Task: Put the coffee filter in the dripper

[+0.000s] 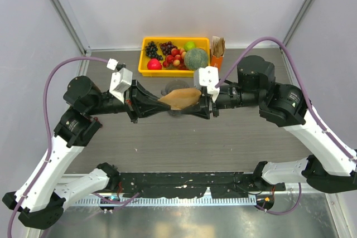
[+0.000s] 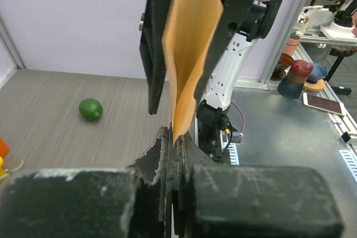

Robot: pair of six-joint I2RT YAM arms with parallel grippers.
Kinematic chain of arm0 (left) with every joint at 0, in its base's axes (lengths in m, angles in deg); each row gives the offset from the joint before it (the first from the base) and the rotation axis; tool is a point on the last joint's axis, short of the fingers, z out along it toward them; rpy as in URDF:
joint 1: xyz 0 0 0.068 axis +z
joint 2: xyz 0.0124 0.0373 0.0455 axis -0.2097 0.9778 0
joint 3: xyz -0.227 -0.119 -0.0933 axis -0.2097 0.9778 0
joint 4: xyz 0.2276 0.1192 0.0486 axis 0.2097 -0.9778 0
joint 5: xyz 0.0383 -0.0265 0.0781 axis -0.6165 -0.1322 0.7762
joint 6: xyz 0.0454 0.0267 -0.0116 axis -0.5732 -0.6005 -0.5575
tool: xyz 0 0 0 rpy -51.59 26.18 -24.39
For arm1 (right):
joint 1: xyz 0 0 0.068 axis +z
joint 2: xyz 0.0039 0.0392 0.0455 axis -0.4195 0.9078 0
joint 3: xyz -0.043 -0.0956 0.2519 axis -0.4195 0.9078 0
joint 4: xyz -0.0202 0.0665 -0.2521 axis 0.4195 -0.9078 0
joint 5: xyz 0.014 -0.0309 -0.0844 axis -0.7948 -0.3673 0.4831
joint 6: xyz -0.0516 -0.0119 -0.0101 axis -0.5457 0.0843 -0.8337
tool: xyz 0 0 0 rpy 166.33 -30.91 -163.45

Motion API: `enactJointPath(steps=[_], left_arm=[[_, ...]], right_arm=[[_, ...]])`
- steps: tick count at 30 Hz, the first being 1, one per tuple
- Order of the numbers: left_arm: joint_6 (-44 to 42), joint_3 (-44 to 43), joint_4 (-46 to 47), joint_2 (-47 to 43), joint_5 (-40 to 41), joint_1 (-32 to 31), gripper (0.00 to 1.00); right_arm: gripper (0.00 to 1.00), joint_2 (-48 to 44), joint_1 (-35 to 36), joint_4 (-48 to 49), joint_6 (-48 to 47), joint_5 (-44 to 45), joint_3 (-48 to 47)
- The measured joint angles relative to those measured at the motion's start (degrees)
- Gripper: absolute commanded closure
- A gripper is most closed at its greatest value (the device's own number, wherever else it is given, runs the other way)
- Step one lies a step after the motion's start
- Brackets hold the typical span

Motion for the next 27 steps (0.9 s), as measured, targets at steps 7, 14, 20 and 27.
enactJointPath(steps=[7,14,20,27], left_arm=[[1.9,0.0,2.3,0.0,0.4,0.0,1.00],[2.7,0.2,3.2,-0.3,0.7,0.0,1.00],[2.5,0.3,2.6,-0.5,0.4,0.5,0.42],[-0.5,-4.9,-5.7,-0.1,-4.0,2.0,0.22]], right_arm=[[0.71,-2.3,-0.8,-0.3,0.2,0.4,3.1],[0.95,-3.2,-1.8,-0.4,1.0,0.0,4.0],[0.95,-3.8,-1.9,-0.2,0.8,-0.2,5.1],[0.95,-5.1,-2.3,-2.6,-1.8,-0.3,6.0]])
